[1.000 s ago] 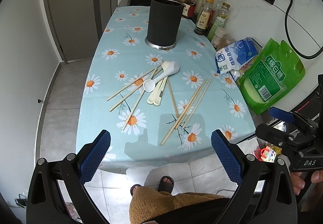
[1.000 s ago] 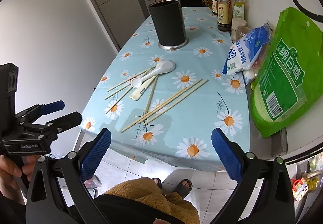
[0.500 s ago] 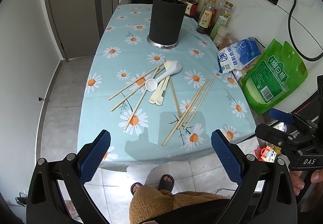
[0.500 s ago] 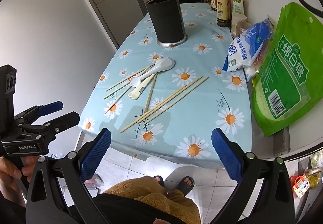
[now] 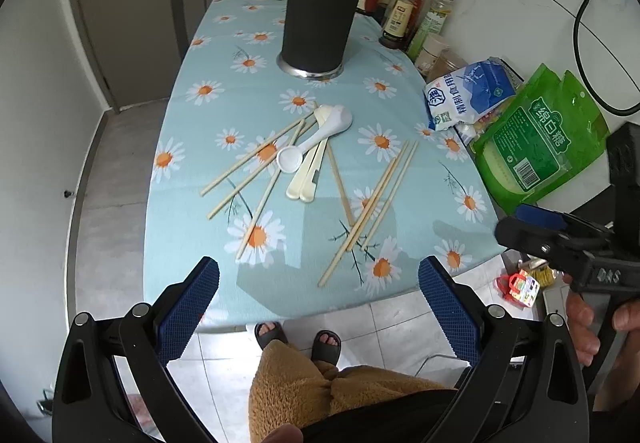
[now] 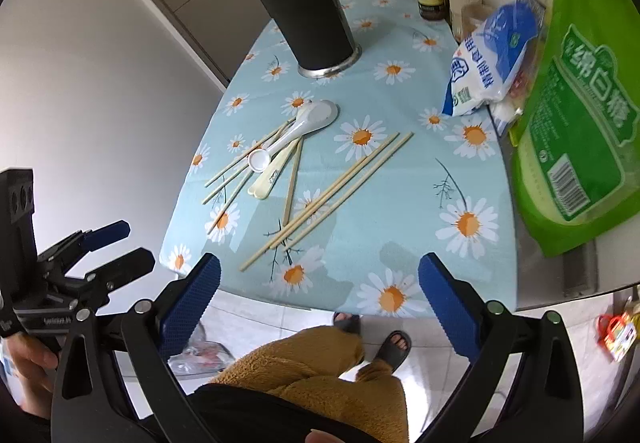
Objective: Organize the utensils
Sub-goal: 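Lower the right gripper onto a wooden chopstick and close on it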
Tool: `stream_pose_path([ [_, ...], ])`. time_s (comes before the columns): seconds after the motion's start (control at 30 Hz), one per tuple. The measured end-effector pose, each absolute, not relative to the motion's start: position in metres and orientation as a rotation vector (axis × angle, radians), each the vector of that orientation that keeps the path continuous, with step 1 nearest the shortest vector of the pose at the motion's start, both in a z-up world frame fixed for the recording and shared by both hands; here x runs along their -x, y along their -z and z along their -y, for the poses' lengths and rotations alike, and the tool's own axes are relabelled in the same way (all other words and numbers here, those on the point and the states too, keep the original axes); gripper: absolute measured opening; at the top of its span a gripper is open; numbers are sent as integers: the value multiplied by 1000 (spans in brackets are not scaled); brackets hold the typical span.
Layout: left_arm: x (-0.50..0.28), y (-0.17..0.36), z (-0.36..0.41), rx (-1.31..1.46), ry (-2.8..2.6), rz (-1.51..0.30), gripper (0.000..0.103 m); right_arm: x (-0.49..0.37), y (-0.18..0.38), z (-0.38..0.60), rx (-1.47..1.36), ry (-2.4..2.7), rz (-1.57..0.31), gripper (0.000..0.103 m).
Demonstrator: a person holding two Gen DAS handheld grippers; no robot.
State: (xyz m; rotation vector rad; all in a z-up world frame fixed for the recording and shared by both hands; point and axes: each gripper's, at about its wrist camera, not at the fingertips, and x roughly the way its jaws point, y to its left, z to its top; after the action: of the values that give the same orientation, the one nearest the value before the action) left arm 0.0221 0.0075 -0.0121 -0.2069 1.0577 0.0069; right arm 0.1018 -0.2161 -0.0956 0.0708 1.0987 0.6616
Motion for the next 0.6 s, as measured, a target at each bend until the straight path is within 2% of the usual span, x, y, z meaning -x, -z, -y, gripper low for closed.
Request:
stream_pose_path([
  [0.13,-37,16,-17,192,35,-1068,96,-121,105,210,-111,-610,-1151,90],
  [0.2,-45,19,-23,189,57,-1080,96,-135,112,206,-146,-563,-1195,83],
  [0.53,-86,36,-66,147,121,-1087,96,-191,152,185,-313,-363,-1418,62],
  [0.6,-93,41,-79,158,133,-1085,96,-197,157,182,-334,-313,-1446,54],
])
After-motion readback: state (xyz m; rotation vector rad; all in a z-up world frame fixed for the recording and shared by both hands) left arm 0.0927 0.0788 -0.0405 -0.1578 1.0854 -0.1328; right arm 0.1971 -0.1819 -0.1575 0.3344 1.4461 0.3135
